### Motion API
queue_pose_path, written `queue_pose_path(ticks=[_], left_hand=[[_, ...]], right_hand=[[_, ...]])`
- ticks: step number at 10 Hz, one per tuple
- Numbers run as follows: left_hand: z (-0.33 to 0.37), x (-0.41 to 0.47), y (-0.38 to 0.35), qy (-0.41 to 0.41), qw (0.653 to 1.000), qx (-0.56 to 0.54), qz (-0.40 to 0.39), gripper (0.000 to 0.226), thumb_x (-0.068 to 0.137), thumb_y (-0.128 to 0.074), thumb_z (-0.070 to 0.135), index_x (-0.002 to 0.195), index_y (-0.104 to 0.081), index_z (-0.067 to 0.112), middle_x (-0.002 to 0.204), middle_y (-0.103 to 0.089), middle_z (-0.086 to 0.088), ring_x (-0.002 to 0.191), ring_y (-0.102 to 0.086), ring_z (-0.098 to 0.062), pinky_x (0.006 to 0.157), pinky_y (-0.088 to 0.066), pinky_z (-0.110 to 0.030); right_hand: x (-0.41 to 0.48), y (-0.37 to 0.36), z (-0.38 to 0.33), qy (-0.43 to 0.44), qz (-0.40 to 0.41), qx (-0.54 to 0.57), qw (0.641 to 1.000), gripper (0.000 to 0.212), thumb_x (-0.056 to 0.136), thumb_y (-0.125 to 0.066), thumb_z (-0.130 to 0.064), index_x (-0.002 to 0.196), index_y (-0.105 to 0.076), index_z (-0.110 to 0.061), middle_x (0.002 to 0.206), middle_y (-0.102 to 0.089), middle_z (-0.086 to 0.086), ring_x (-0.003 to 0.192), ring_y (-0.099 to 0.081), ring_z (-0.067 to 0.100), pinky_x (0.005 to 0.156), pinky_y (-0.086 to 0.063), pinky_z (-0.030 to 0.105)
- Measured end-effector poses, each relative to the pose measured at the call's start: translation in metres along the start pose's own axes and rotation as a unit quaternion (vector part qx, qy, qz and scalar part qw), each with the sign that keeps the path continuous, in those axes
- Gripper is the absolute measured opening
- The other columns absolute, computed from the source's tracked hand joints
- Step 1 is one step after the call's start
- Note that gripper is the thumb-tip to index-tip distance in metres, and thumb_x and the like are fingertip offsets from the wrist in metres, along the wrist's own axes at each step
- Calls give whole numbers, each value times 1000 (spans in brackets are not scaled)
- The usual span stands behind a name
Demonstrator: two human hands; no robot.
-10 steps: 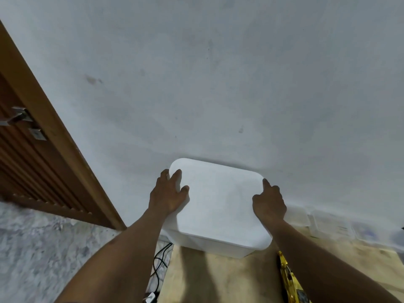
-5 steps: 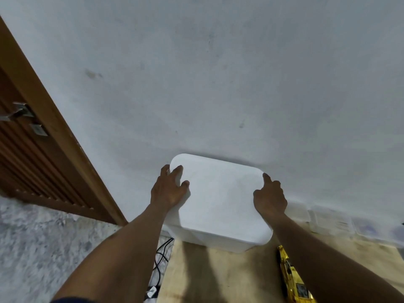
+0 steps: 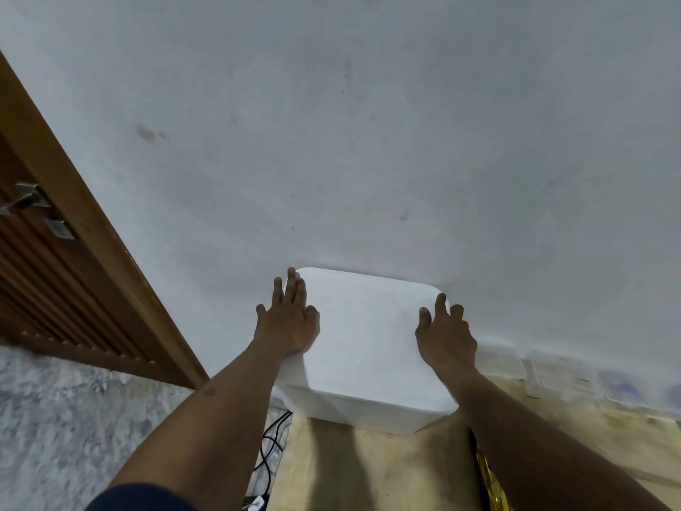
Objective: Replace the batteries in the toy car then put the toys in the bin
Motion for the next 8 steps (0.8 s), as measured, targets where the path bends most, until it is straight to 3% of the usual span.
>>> queue_pose_path(ticks=[1, 2, 4, 6, 8], left_hand=[[-2, 1, -5, -10, 1000, 12, 15, 66, 99, -20, 37, 158, 0, 15, 167, 9, 2, 154, 6, -21, 114, -25, -55], [-3, 0, -6, -6, 1000, 5, 15, 67, 98, -22, 39, 158, -2, 15, 167, 7, 3, 153, -3, -22, 111, -31, -52], [-2, 1, -7, -8, 1000, 2, 7, 68, 98, -21, 40, 158, 1, 17, 167, 11, 5, 153, 0, -22, 112, -30, -52], [-8, -10, -9, -25, 999, -26, 33, 63, 102, -23, 47, 158, -7, 22, 167, 5, 8, 153, -6, -25, 108, -38, -49], [-20, -46, -6, -38, 994, -97, 40, 65, 100, -30, 53, 158, -12, 32, 165, 3, 17, 153, -6, -18, 116, -32, -42]], right_hand=[[3, -4, 0, 8, -1, -14, 1000, 56, 104, -23, -44, 154, -17, -19, 143, -37, 13, 114, -53, 36, 87, -46, 45], [3, -5, 1, 15, -6, -27, 1000, 56, 104, -23, -42, 154, -16, -17, 144, -37, 15, 112, -57, 38, 87, -47, 45], [2, -4, -1, 4, -23, -26, 999, 56, 104, -22, -42, 155, -13, -19, 148, -33, 12, 111, -59, 40, 89, -46, 45], [-7, 3, 3, 13, -69, -12, 997, 60, 104, -20, -47, 157, -4, -24, 153, -30, 9, 120, -55, 35, 96, -44, 45], [-31, 30, 18, 63, -131, -33, 989, 64, 100, -30, -53, 156, -12, -29, 147, -34, 3, 130, -45, 24, 105, -40, 38]])
Point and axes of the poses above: each hand's wrist, its own x-axis towards the middle knuckle, its own y-axis out of the back of the hand, z = x × y, the point moved 2 cm from there along x, towards the middle knuckle
